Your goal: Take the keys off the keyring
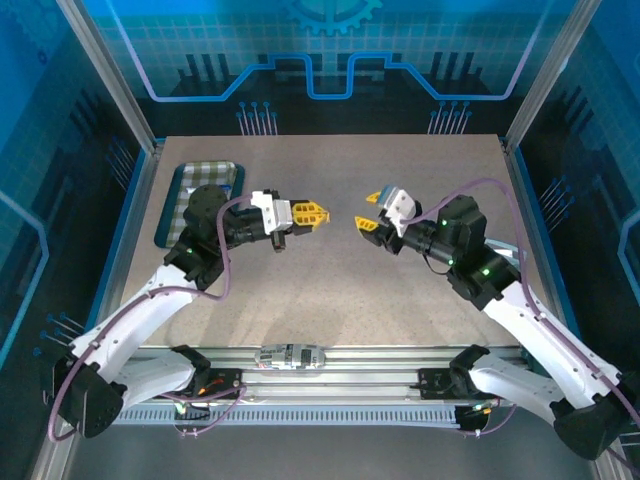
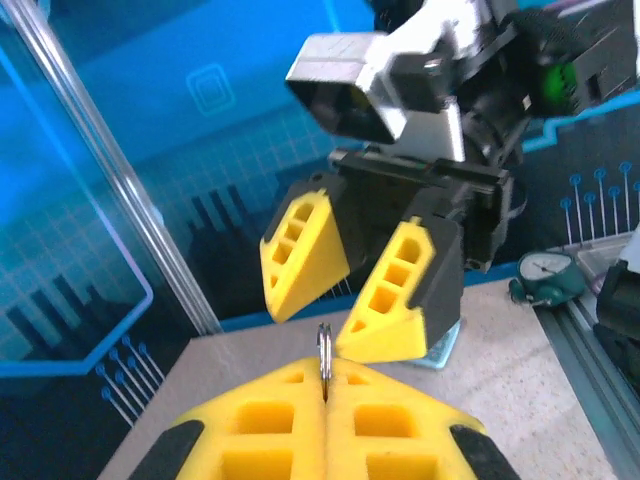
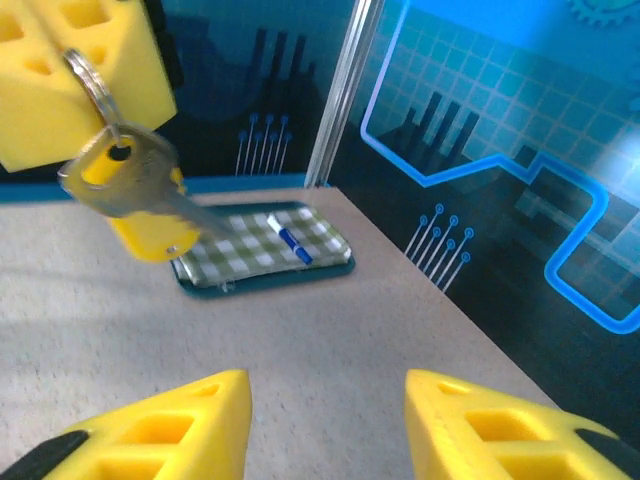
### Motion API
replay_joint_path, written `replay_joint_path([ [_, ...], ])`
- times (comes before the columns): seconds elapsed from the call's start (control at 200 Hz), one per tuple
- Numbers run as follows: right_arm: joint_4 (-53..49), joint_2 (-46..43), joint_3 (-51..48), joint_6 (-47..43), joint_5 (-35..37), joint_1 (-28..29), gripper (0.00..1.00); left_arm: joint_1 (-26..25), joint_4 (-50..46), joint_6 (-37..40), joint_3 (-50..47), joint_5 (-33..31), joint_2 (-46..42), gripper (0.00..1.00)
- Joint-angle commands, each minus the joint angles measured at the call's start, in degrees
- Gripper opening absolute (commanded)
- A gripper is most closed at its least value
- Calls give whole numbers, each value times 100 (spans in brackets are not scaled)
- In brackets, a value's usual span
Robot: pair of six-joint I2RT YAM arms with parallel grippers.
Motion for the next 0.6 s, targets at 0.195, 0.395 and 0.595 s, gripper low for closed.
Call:
replay_joint_path([
  [0.195,1485,17,-423,1139,-1630,-87,39,168,3190,-2438,-174,1203,671,0],
  [0.395,1942,210,-380,1561,-2125,-115,42,179,3326,-2582,-54,1495,829,0],
  [0.595,2486,396,-386,2071,-2529,-162,45,177,2877,-2293,-53,1576,674,0],
])
